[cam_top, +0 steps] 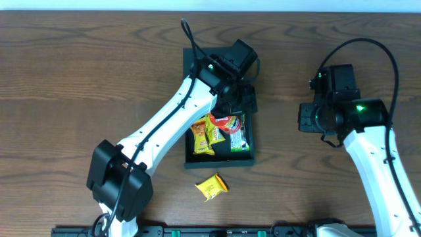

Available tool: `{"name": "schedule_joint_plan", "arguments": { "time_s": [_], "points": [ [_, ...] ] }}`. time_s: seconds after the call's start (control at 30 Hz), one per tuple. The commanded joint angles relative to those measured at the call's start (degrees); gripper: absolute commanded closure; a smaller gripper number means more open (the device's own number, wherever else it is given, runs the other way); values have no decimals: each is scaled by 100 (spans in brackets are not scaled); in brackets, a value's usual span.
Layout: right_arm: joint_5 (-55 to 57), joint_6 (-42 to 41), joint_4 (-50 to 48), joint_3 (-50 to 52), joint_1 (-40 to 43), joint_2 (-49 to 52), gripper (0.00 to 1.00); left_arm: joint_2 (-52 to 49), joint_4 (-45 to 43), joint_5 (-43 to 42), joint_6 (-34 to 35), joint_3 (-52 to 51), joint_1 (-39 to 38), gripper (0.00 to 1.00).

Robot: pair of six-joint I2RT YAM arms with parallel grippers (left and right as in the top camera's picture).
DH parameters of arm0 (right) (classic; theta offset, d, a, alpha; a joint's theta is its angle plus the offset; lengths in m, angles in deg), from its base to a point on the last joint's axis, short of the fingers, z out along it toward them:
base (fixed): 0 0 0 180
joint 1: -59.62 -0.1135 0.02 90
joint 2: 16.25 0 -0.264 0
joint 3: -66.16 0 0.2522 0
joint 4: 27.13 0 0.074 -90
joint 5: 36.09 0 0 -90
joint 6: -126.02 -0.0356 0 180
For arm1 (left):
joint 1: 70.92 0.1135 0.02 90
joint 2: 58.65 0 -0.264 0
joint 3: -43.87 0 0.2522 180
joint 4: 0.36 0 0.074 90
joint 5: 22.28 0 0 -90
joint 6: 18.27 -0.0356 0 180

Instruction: Pack container

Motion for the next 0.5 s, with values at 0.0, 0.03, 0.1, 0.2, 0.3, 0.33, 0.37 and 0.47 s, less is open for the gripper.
{"name": "schedule_joint_plan", "arguments": {
  "time_s": [0.0,0.03,0.1,0.2,0.3,0.33,0.37,0.47],
  "points": [
    [55,76,-11,-114,-7,-109,76,24,-74,-302,33,33,7,62],
    [57,76,-13,-114,-7,-109,75,24,-129,-321,35,33,4,81],
    [55,76,-13,-114,-7,-109,74,13,-267,-262,26,-4,-42,94],
    [57,76,-20,-114,-7,-109,73,13,-713,-278,-57,-210,-79,94],
    [57,76,-11,-114,-7,-109,72,13,-929,-273,-52,-387,-66,94],
    [57,76,-9,-114,-7,-109,71,13,-977,-273,-52,-485,-61,94],
    [57,76,-11,-114,-7,-109,71,13,-979,-273,-52,-531,-61,94],
    [57,76,-11,-114,-7,-109,71,13,-964,-234,-52,-756,-61,94]
  ]
}}
